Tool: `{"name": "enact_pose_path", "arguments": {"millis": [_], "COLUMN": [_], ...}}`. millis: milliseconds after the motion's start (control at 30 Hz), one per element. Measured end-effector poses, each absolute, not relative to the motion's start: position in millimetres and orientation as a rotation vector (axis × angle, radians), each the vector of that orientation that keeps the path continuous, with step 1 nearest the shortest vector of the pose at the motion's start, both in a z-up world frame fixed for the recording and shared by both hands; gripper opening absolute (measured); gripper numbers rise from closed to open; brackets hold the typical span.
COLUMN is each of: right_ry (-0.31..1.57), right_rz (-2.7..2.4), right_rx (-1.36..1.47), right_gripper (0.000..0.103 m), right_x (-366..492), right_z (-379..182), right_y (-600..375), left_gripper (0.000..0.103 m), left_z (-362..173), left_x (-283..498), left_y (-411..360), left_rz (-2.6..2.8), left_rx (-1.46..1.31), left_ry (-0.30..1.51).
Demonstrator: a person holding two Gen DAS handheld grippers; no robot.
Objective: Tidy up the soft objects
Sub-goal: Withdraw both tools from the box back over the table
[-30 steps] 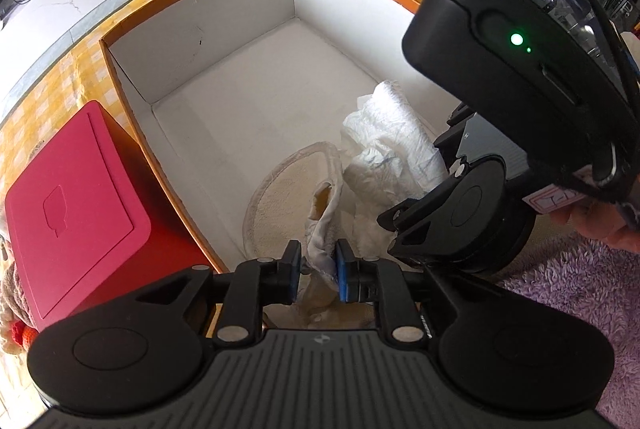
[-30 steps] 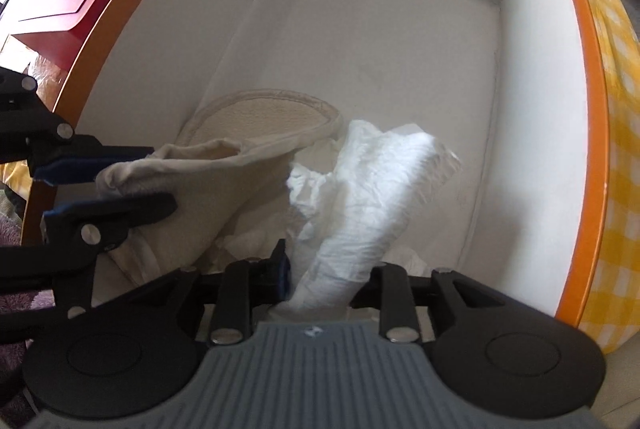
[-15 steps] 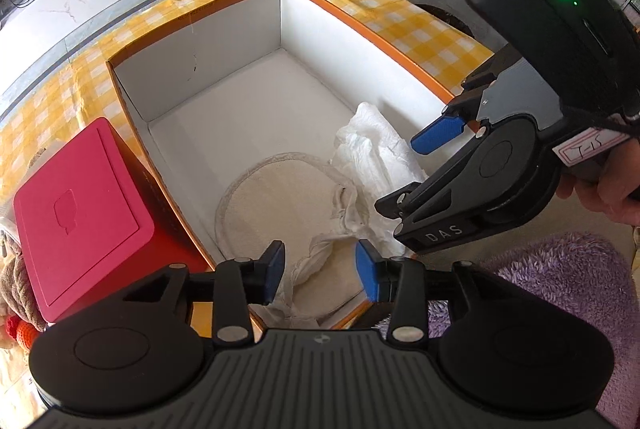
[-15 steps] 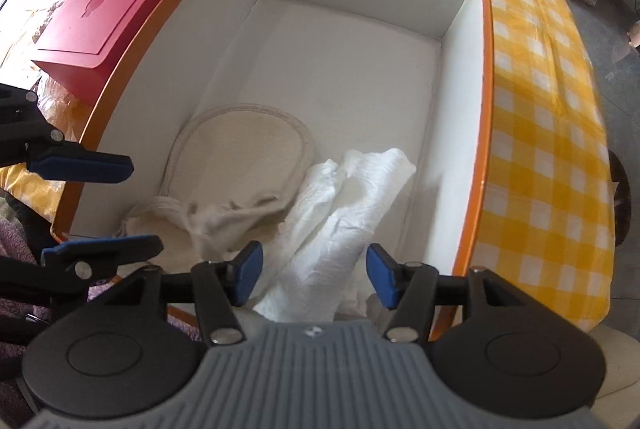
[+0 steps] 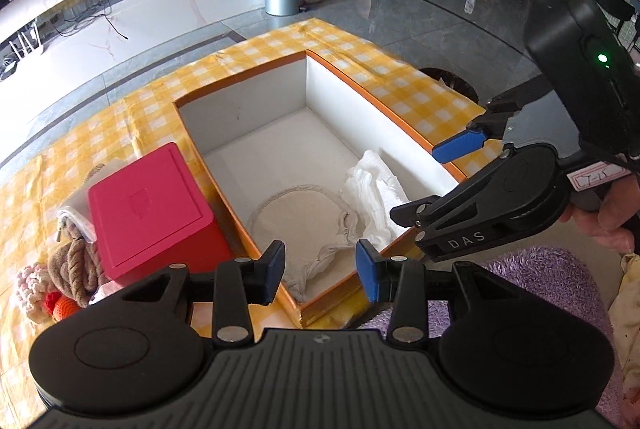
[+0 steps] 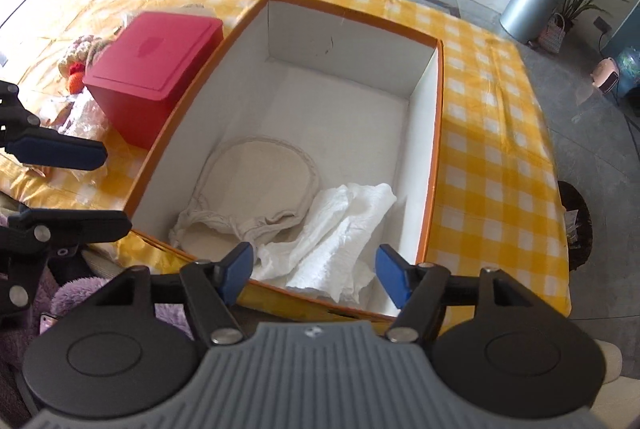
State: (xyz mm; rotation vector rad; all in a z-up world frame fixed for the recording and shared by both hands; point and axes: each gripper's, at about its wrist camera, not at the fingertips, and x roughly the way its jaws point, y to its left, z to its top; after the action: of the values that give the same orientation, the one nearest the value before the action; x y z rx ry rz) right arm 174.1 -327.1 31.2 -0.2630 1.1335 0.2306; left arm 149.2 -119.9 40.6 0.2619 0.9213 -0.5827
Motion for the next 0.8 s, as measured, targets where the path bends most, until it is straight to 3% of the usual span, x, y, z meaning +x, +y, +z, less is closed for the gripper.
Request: {"name": "enact_pose_path", "arguments": {"millis": [500, 800], "right_ry": [0.725, 0.653], "right_rz": [0.237, 0.306], "right_rx": [-0.059, 0.090], "right_gripper": [0.073, 0.073], "right_x": [75.1, 52.5], "right_z": [52.6, 19.9], "right_y": [-264.8, -213.7], "left_gripper": [0.047, 0.047], "left_z": [50.0, 20.0], "left_x": [82.9, 56.7], "left_y": [0.4, 69.7], "left_rz": [-0.293, -0.140], "left_rx": [0.054, -0.028], "left_ry": [0.714, 0.729]}}
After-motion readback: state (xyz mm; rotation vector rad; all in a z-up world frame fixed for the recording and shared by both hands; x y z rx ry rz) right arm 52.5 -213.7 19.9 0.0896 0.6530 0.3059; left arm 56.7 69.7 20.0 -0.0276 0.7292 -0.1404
